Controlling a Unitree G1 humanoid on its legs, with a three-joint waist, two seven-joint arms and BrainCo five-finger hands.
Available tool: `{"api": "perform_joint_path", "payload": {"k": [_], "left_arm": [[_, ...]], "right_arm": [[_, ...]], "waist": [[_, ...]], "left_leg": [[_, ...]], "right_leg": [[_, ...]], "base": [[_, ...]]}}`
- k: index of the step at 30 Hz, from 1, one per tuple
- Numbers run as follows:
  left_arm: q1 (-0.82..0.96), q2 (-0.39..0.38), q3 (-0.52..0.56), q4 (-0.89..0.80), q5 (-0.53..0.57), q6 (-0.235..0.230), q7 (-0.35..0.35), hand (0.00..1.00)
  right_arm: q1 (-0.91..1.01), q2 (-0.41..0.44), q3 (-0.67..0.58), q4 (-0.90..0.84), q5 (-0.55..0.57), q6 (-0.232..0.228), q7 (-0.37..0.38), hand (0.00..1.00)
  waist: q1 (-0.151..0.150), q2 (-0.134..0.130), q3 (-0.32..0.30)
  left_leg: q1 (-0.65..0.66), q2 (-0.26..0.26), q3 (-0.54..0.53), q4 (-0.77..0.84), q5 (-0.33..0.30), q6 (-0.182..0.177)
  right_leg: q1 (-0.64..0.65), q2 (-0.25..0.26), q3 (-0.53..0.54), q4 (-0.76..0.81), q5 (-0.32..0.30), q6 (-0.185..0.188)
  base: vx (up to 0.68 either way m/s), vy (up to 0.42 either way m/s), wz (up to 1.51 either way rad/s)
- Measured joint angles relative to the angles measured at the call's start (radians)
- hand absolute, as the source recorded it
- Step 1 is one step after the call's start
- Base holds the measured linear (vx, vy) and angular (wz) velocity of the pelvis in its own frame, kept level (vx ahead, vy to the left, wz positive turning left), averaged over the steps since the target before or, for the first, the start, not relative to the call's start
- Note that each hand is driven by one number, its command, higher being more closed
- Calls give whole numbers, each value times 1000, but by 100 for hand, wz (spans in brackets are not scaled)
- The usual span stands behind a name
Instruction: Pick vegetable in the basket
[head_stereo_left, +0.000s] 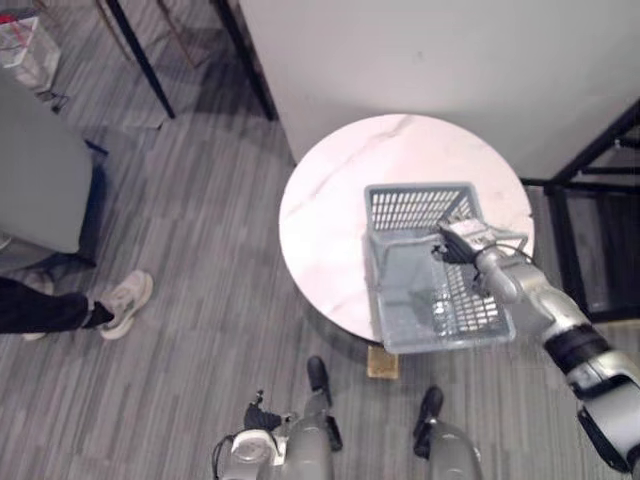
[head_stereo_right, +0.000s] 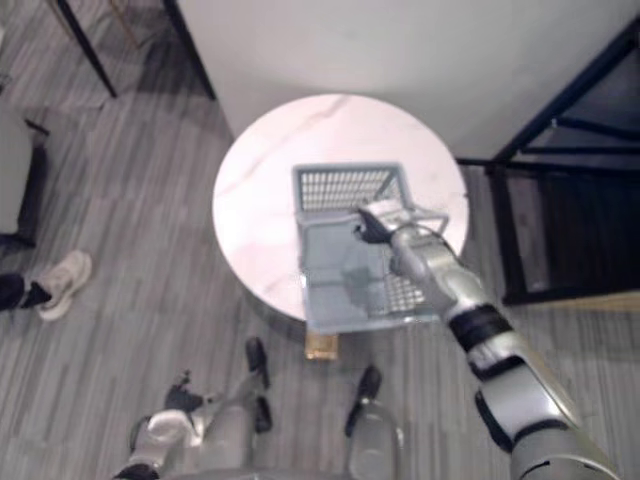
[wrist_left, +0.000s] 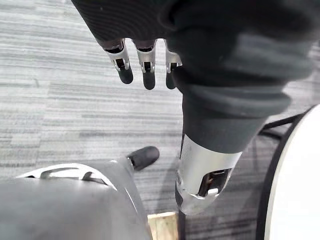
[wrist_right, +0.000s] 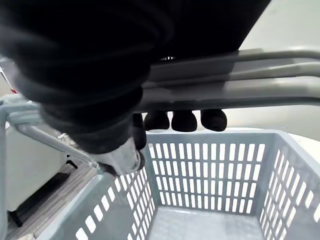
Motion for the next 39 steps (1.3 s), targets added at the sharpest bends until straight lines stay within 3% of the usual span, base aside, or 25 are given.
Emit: {"api": "perform_joint_path", "payload": {"k": [10, 20, 26, 32, 37, 39], "left_arm": [[50, 10, 37, -1, 71, 5, -38, 0], [88, 8, 53, 2, 109, 15, -54, 0], [136, -4, 57, 5, 109, 17, -62, 0], [154, -6, 67, 25, 109, 21, -60, 0], [142, 18, 24, 23, 114, 23, -57, 0], [139, 38, 15, 22, 128, 20, -58, 0]], "right_arm": [[253, -162, -179, -234, -2, -55, 8, 100], [569, -186, -239, -221, -4, -86, 15, 100], [664, -148, -314, -137, -44, -97, 14, 100], [675, -58, -373, -88, -53, -74, -11, 100], [714, -4, -469, -89, -55, -51, -34, 100], [744, 45, -524, -109, -55, -33, -50, 100]], "waist": [[-34, -44, -83], [-69, -32, -115], [-92, 9, -150], [-94, 11, -153], [-101, -30, -130], [-120, -57, -129]], "left_leg": [[57, 5, 58, 5, -20, 0], [102, 4, 60, 5, -35, -15], [114, 5, 46, 2, -39, -18], [140, -4, 87, 6, -60, -14], [113, -38, 120, 97, -117, 26], [96, -47, 162, 153, -165, 44]], "right_leg": [[40, 21, 54, -60, 21, 14], [78, 25, 74, -86, 25, 15], [110, 26, 56, -101, 27, 20], [103, 18, 99, -98, 24, 27], [58, -39, 141, -24, 30, 43], [48, -58, 152, -43, 76, 56]], "base": [[36, 5, -16], [24, 6, -7], [-29, 7, 7], [-36, 21, -18], [-12, 80, -11], [-19, 121, -37]]}}
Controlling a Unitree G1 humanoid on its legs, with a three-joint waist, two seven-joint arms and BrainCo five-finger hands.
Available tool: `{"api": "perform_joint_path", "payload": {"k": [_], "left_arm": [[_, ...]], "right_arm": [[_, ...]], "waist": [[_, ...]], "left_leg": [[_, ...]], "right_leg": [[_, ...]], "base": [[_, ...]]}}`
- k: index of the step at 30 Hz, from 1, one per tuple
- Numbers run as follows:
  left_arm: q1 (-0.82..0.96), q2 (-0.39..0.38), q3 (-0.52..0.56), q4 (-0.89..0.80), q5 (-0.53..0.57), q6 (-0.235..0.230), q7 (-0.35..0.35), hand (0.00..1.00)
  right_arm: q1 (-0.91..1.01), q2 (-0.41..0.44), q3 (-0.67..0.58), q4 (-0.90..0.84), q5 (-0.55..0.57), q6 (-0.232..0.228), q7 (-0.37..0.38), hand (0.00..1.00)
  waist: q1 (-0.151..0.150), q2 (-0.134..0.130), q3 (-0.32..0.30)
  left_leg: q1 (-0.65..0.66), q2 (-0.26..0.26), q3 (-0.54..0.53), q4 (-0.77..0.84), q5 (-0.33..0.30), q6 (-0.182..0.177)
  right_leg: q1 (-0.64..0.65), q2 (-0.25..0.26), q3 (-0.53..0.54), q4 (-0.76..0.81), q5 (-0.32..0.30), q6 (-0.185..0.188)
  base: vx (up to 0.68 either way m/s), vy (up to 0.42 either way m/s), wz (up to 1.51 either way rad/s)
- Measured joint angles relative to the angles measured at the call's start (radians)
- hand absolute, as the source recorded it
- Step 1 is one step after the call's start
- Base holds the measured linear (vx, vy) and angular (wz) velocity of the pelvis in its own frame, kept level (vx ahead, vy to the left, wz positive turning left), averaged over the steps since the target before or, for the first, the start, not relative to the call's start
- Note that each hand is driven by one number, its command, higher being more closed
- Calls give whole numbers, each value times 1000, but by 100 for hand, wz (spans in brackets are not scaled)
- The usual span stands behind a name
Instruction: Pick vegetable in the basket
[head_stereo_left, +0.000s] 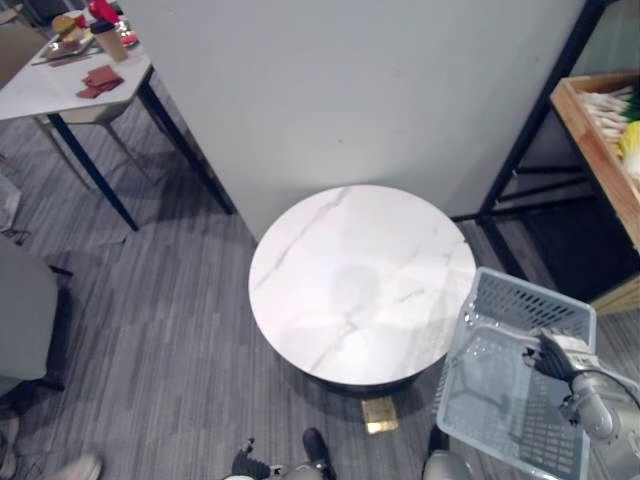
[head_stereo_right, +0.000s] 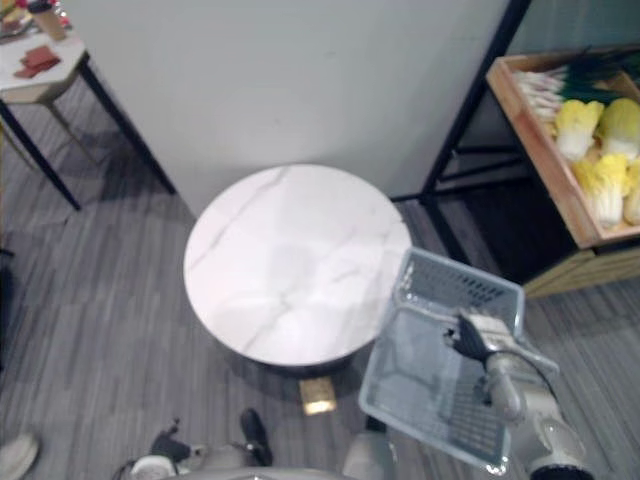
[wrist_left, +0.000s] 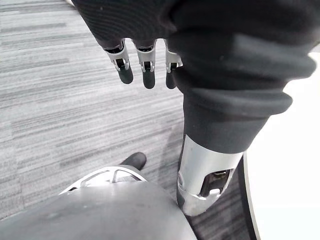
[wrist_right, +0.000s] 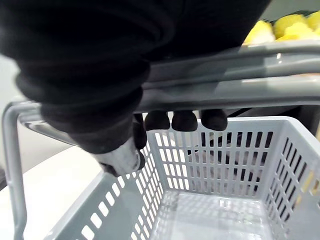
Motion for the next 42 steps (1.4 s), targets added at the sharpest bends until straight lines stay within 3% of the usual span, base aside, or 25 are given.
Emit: {"api": "perform_joint_path", "payload": {"k": [1, 2, 3, 4, 5, 6, 8, 12, 13, 14, 16, 17, 19, 21, 23, 25, 27, 28, 30, 31, 33, 35, 36, 39, 42], "left_arm": [[-2, 4, 4, -1, 10, -1, 0, 0], [-15, 9, 20, -1, 21, 1, -2, 0], [-13, 5, 31, 9, 28, 1, -3, 0], [-14, 2, 40, 8, 34, 0, -6, 0], [3, 4, 38, -2, 53, -1, -6, 0], [18, 8, 51, -8, 53, -1, -5, 0], [32, 25, 48, -21, 55, 1, -17, 0], [42, 29, 55, -20, 56, 1, -43, 0], [43, 26, 60, -20, 56, 1, -45, 0], [42, 21, 61, -20, 56, 1, -45, 0], [40, -15, 91, -21, 53, 2, -44, 0], [39, -23, 97, -22, 50, 2, -45, 0], [36, -24, 100, -21, 47, 5, -44, 0], [43, -45, 100, -23, 48, 13, -43, 0], [48, -52, 99, -23, 48, 15, -41, 0], [51, -53, 99, -23, 47, 15, -40, 0], [53, -57, 102, -19, 46, 14, -37, 0], [60, -65, 106, -16, 46, 13, -31, 0], [71, -82, 141, 1, 44, -4, -18, 0], [70, -83, 139, 0, 45, -9, -14, 0], [62, -75, 138, 0, 45, -8, -11, 0], [62, -84, 133, -9, 45, -18, -11, 0], [62, -95, 128, -14, 44, -22, -8, 0], [34, -71, 114, -32, 44, -23, -5, 0], [33, -67, 96, -43, 44, -23, -3, 0]], "right_arm": [[3, 11, -7, -9, 0, 3, -3, 100], [-9, 17, -7, -13, -1, 6, -6, 100], [-53, 29, -4, -8, -2, 13, -6, 100], [-65, 33, -2, -10, -1, 15, -7, 100], [-67, 28, -2, -9, 0, 15, -8, 100], [-73, 28, -2, -5, 0, 15, -7, 100], [-108, 17, 9, -3, 0, 15, -4, 100], [-177, -26, 62, -6, 2, 1, -5, 100], [-184, -32, 87, -6, 2, -1, -3, 100], [-186, -34, 97, -6, 2, -2, -3, 100], [-219, -63, 155, -6, 1, -1, 2, 100], [-237, -68, 173, -7, 1, -3, 2, 100], [-248, -69, 193, -7, 1, -2, 3, 100], [-204, -76, 191, -15, 1, 0, 15, 100], [-175, -103, 190, -32, 1, 1, 22, 100], [-164, -131, 188, -49, 0, 0, 22, 100], [-164, -130, 177, -50, -9, 1, 21, 100], [-164, -126, 176, -53, -18, 2, 21, 100], [-164, -97, 176, -55, -29, 4, 20, 100], [-164, -73, 176, -57, -34, 8, 20, 100], [-164, -57, 176, -57, -34, 13, 19, 100], [-169, -56, 177, -57, -35, 13, 19, 100], [-178, -53, 179, -56, -35, 14, 19, 100], [-167, -31, 197, -56, -34, -4, 22, 100], [-164, -30, 199, -58, -35, -8, 22, 100]], "waist": [[-3, -8, 0], [-4, -18, 2], [16, 14, 1], [15, 17, 14], [0, 4, 18], [3, -17, 18], [9, -42, 2], [14, -58, -25], [17, -60, -31], [20, -53, -32], [55, -2, -52], [62, 6, -56], [49, 26, -50], [17, 72, -47], [1, 91, -44], [0, 81, -35], [2, 81, -29], [2, 83, -27], [3, 86, -21], [4, 85, -13], [3, 67, 1], [11, 75, 21], [29, 101, 17], [27, 57, 47], [26, 59, 46]], "left_leg": [[-9, 3, 11, 22, -16, 4], [-27, 20, 42, 66, -47, 27], [-16, 84, 124, 41, -49, 57], [0, 102, 160, 28, -47, 60], [44, 109, 202, -1, -38, 73], [85, 107, 253, -16, -32, 82], [105, 111, 313, -20, -33, 81], [127, 140, 477, -24, -22, 91], [127, 157, 524, -13, -15, 90], [126, 170, 547, -4, -14, 88], [114, 220, 650, 29, 19, 77], [110, 242, 700, 48, 38, 59], [110, 288, 752, 111, 39, 57], [129, 384, 749, 211, 40, 56], [158, 451, 740, 295, 63, 31], [163, 472, 655, 374, 121, 15], [144, 422, 480, 426, 116, -38], [142, 359, 395, 443, 72, -69], [143, 246, 253, 415, -37, -61], [149, 176, 129, 353, -104, -56], [170, 102, 43, 257, -157, -57], [182, 31, -37, 87, -160, -55], [189, 15, -53, 20, -170, -43], [171, -44, -46, 51, -176, -34], [171, -65, -6, 63, -225, -1]], "right_leg": [[-16, -1, -7, 3, 23, -8], [-69, 12, -36, 18, 102, -47], [-72, 61, -106, -33, 196, -110], [-83, 53, -176, 95, 116, -186], [-76, 17, -281, 352, -45, -237], [-25, -15, -331, 483, -89, -233], [21, -45, -361, 541, -101, -246], [54, -114, -374, 565, -92, -232], [54, -102, -378, 514, -119, -187], [56, -88, -393, 478, -137, -173], [33, -2, -394, 320, -158, -164], [20, 17, -397, 268, -173, -155], [20, 61, -384, 183, -189, -159], [70, 134, -378, 114, -177, -179], [96, 167, -346, 90, -173, -186], [94, 165, -280, 81, -167, -198], [96, 151, -199, 55, -147, -202], [94, 150, -140, 25, -132, -196], [98, 174, -44, -29, -105, -212], [98, 192, 13, -47, -98, -220], [90, 190, 77, -53, -62, -212], [64, 199, 145, -54, -39, -178], [26, 221, 195, -54, -22, -152], [27, 169, 224, -145, 50, -109], [20, 163, 270, -182, 93, -88]], "base": [[-80, 109, -82], [-145, 67, -150], [-178, 8, -163], [-190, -13, -147], [-132, 12, -109], [-108, 50, -103], [-131, -9, -108], [-248, -171, -113], [-225, -255, -106], [-192, -352, -132], [-164, -350, -167], [-125, -335, -161], [-70, -333, -97], [-46, -273, -42], [-90, -199, -58], [-85, -106, -88], [-78, -50, -100], [-55, 3, -135], [-7, 62, -157], [35, 108, -118], [12, 134, -85], [-54, 204, -107], [-50, 231, -124], [-20, 186, -61], [8, 170, -51]]}}
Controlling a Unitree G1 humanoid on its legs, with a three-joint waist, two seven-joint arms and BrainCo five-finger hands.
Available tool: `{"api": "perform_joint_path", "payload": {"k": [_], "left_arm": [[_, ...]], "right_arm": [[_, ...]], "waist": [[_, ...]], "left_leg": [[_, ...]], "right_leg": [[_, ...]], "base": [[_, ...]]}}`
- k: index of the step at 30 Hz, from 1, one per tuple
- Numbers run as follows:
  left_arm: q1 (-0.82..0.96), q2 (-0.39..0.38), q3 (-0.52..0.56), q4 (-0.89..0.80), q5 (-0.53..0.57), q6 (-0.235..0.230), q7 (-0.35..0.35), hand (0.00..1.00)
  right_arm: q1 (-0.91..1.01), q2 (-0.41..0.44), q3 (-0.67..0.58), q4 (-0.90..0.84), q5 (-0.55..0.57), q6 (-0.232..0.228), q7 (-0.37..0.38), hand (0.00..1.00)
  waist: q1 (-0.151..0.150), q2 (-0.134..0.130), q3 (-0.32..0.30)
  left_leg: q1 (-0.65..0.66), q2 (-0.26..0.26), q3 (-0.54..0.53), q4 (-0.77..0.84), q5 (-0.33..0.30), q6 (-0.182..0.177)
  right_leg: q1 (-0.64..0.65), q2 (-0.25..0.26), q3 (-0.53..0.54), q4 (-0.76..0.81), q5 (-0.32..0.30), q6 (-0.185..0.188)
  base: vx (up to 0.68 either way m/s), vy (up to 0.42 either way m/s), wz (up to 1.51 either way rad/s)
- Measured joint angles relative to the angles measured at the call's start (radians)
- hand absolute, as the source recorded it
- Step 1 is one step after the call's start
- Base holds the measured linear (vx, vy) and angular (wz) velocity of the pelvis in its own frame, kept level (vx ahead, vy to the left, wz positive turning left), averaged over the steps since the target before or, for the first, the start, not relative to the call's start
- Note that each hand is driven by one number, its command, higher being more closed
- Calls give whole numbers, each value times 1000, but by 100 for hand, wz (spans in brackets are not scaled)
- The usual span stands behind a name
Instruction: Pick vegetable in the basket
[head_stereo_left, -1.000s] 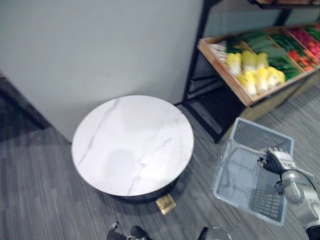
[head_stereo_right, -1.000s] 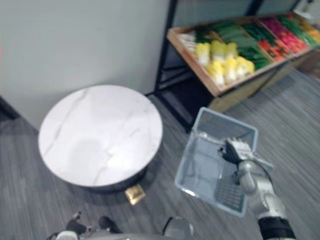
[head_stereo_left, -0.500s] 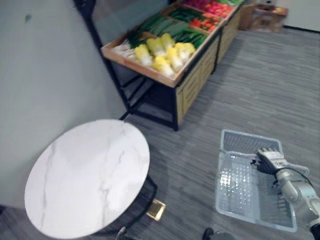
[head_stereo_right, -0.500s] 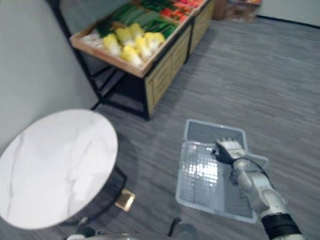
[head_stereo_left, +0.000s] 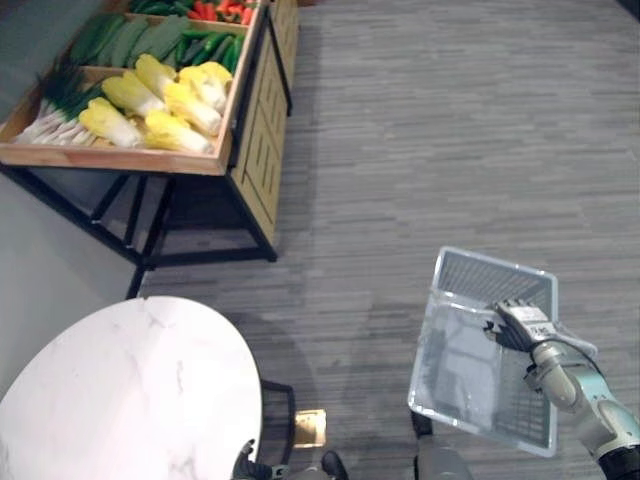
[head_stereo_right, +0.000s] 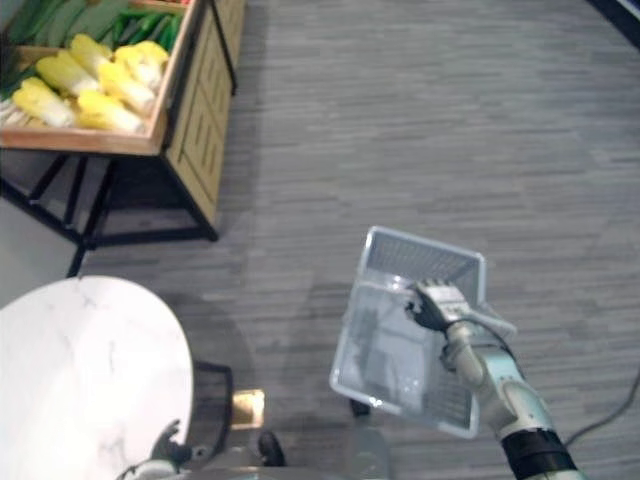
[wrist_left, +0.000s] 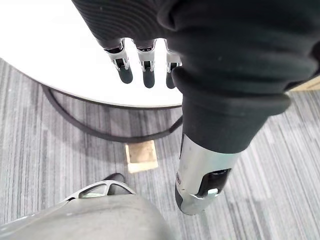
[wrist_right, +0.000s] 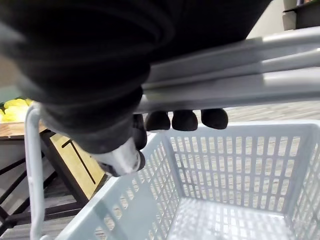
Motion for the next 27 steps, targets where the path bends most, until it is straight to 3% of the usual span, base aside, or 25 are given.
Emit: {"api": "perform_joint_path", "payload": {"k": [2, 4, 5, 6, 8, 10, 14, 20, 25, 27], "left_arm": [[1, 5, -1, 1, 0, 0, 0, 0], [2, 10, -4, 3, 0, 1, 0, 0], [1, 16, -7, 1, 0, 0, -1, 0], [1, 24, -9, 0, 1, -1, -1, 0], [-8, 33, -15, 0, 2, 0, 1, 0], [-11, 46, -17, 0, 2, 2, 1, 0], [-9, 44, -14, 1, 5, 2, 1, 0], [-9, 22, -15, 3, 5, 2, 1, 0], [-8, 15, -14, 6, 5, 3, 1, 0], [-4, 21, -12, 22, 4, 3, 1, 0]], "right_arm": [[9, 1, 2, 2, 0, 1, 0, 100], [2, 0, 35, -1, -1, 0, 0, 100], [5, 1, 38, -1, -1, 0, 0, 100], [8, 2, 43, -1, -1, 2, 0, 100], [31, 22, 29, -1, -2, 18, 0, 100], [69, 52, 10, -1, -2, 27, 0, 100], [99, 63, -11, -3, -4, 33, 0, 100], [106, 63, -19, -3, -2, 36, -1, 100], [103, 68, -19, -2, -2, 23, -1, 100], [116, 82, -18, 2, -1, 23, -1, 100]], "waist": [[0, -2, 0], [22, -9, 0], [26, -15, -1], [25, -24, -1], [19, -36, -2], [22, -60, -12], [26, -61, -30], [26, -24, -64], [32, -12, -70], [32, -14, -69]], "left_leg": [[1, 0, 23, 15, -21, 5], [2, 24, 48, 38, -47, 13], [2, 31, 52, 43, -53, 17], [1, 34, 68, 57, -64, 20], [5, 44, 86, 68, -70, 23], [7, 43, 71, 75, -82, 7], [3, 49, 61, 65, -83, 3], [1, 56, 29, 63, -77, -7], [-1, 79, -12, 100, -66, -26], [-55, 123, -46, 281, -66, -25]], "right_leg": [[-10, 6, 4, 8, 11, -6], [-57, 39, -122, 46, 52, -60], [-65, 41, -159, 48, 57, -67], [-69, 31, -217, 46, 52, -76], [-69, -22, -410, 90, -38, -123], [-60, -27, -424, 84, -3, -94], [-25, -14, -447, 7, 26, -79], [22, 4, -481, -68, 65, -81], [33, 6, -508, -20, 20, -100], [39, -9, -531, 75, -62, -96]], "base": [[21, 114, -58], [-20, -10, -106], [-35, -72, -79], [-64, -79, -40], [-41, -34, -24], [-6, 10, -1], [-1, -57, 8], [72, -37, 13], [85, -57, 16], [88, -107, 33]]}}
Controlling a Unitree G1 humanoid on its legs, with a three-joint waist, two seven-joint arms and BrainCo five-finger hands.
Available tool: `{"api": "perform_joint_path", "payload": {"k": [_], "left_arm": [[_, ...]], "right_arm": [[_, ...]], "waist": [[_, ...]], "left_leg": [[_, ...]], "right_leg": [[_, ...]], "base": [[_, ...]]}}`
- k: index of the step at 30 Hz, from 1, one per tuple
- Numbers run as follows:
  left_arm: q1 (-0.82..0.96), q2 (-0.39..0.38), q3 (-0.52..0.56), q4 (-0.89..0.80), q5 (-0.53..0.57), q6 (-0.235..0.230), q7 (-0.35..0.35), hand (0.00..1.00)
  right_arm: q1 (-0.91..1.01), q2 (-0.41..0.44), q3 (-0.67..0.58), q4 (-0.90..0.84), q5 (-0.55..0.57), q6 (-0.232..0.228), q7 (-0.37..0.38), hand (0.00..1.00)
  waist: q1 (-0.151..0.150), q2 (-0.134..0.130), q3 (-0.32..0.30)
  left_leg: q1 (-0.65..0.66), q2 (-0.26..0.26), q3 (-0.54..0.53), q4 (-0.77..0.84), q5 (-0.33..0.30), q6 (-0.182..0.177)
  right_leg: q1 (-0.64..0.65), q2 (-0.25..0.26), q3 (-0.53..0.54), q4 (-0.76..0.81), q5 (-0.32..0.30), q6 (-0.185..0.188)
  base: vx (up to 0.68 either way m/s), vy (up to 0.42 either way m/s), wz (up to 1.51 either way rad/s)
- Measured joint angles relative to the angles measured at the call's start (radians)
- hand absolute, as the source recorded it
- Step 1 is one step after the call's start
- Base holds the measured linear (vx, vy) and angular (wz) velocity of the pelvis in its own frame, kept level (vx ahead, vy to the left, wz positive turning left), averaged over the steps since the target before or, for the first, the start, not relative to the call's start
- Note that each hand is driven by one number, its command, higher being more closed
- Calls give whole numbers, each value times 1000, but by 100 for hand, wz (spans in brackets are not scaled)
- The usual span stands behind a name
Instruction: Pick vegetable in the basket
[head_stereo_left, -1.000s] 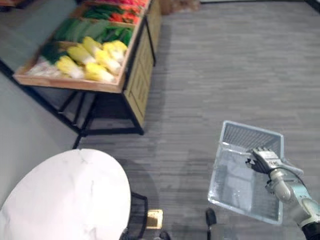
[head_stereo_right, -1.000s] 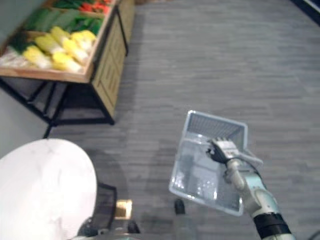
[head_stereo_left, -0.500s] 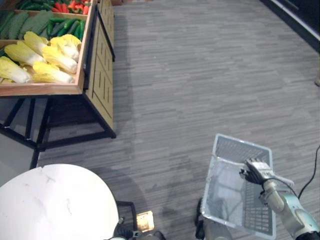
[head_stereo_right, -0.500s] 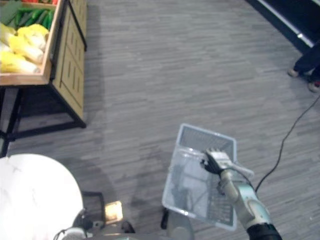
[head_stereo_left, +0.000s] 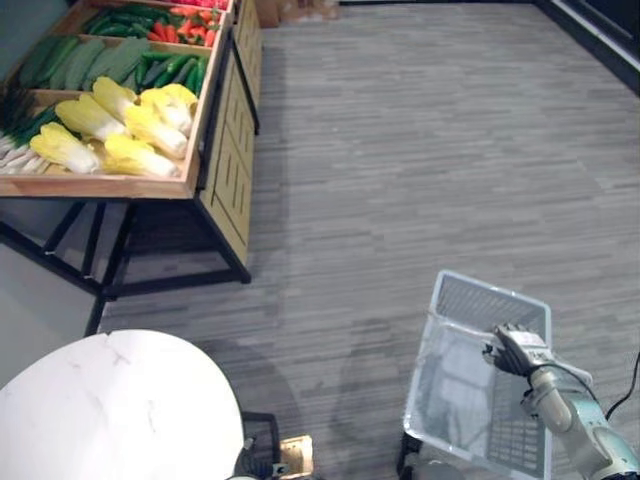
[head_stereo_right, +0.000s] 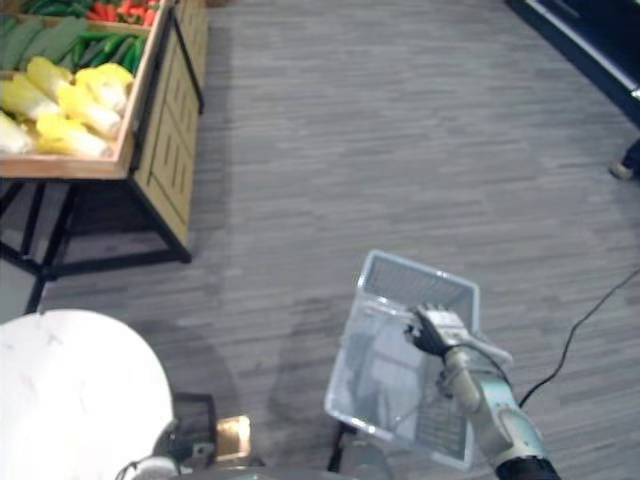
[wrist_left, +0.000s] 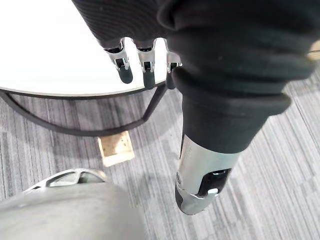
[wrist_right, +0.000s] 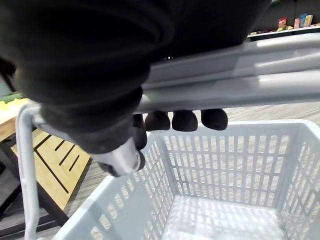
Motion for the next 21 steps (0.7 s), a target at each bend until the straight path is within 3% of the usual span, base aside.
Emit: {"api": "perform_joint_path", "payload": {"k": [1, 3, 4, 5, 6, 8, 10, 12, 13, 14, 16, 17, 19, 21], "left_arm": [[2, 0, 4, 2, 0, 1, 0, 0], [5, -4, 24, -5, -8, -5, 5, 0], [-4, -1, 27, -12, -15, -7, 5, 0], [-7, -2, 33, -17, -33, -9, 5, 0], [-10, -4, 41, -21, -41, -13, 6, 0], [-22, -4, 52, -22, -44, -13, 5, 0], [-25, -6, 56, -30, -44, -13, 8, 0], [-22, -14, 56, -34, -44, -9, 24, 0], [-20, -16, 56, -37, -44, -8, 28, 0], [-18, -16, 68, -38, -43, -6, 37, 0], [-12, -16, 97, -41, -44, -7, 42, 0], [-10, -15, 115, -44, -49, -9, 43, 0], [-11, -7, 114, -49, -53, -6, 43, 0], [-13, -10, 107, -48, -52, -2, 43, 0]], "right_arm": [[3, 0, 0, 0, 1, -1, 0, 100], [8, 0, 0, 0, 2, -3, -1, 100], [10, 0, 3, 5, 1, -2, 0, 100], [10, 1, 4, 5, 1, -3, 0, 100], [5, 0, -2, 4, 4, -1, -5, 100], [-4, 0, -7, 5, 5, 0, -8, 100], [-13, 0, -6, 6, 4, 1, -8, 100], [-28, -3, 1, 8, 2, 7, -20, 100], [-38, -3, 4, 10, 2, 9, -21, 100], [-57, 7, 17, 17, 2, 14, -21, 100], [-79, 20, 29, 15, 4, 12, -21, 100], [-93, 24, 34, 10, 6, 7, -21, 100], [-97, 32, 43, 4, 9, 5, -22, 100], [-91, 46, 51, 8, 9, 6, -21, 100]], "waist": [[1, 2, 0], [15, 11, 6], [29, 7, 10], [35, -13, 20], [40, -13, 19], [41, -13, 20], [43, -11, 20], [51, 18, 23], [55, 30, 24], [63, 38, 21], [69, 6, 25], [76, -14, 22], [76, -44, 10], [77, -53, 0]], "left_leg": [[-26, 18, -8, 69, 1, 1], [-102, 77, -47, 275, 50, 54], [-136, 88, -87, 366, 127, 57], [-174, 84, -111, 422, 167, 52], [-203, 87, -114, 424, 112, 44], [-253, 80, -104, 314, 59, 31], [-263, 68, -101, 52, 83, -7], [-253, 99, -107, -219, 153, -69], [-253, 116, -109, -236, 154, -69], [-244, 123, -107, -217, 223, -57], [-231, 96, -103, -162, 224, -35], [-235, 68, -102, -125, 204, 5], [-236, 34, -72, -89, 152, 32], [-226, 14, -39, -37, 85, 47]], "right_leg": [[4, -5, -5, 16, -24, -3], [39, 3, -21, 31, -54, -5], [74, 3, -20, 14, -61, -7], [104, -6, -21, -11, -61, -7], [114, -14, -20, -21, -62, -8], [109, -28, -21, -31, -62, -8], [100, -34, -21, -45, -62, -8], [104, -6, -6, -59, -64, 1], [104, 6, 6, -58, -64, 3], [112, 5, 40, -56, -71, 28], [122, -27, 90, -66, -62, 62], [123, -54, 116, -71, -57, 90], [120, -96, 134, -66, -47, 124], [83, -140, 161, 27, -42, 133]], "base": [[107, -98, 22], [62, -45, 14], [48, -70, 12], [82, -98, 11], [67, -65, 11], [62, -2, 6], [61, 90, -3], [108, 179, -26], [168, 236, -56], [226, 264, -55], [301, 306, -65], [276, 247, -56], [298, 229, -27], [349, 254, -23]]}}
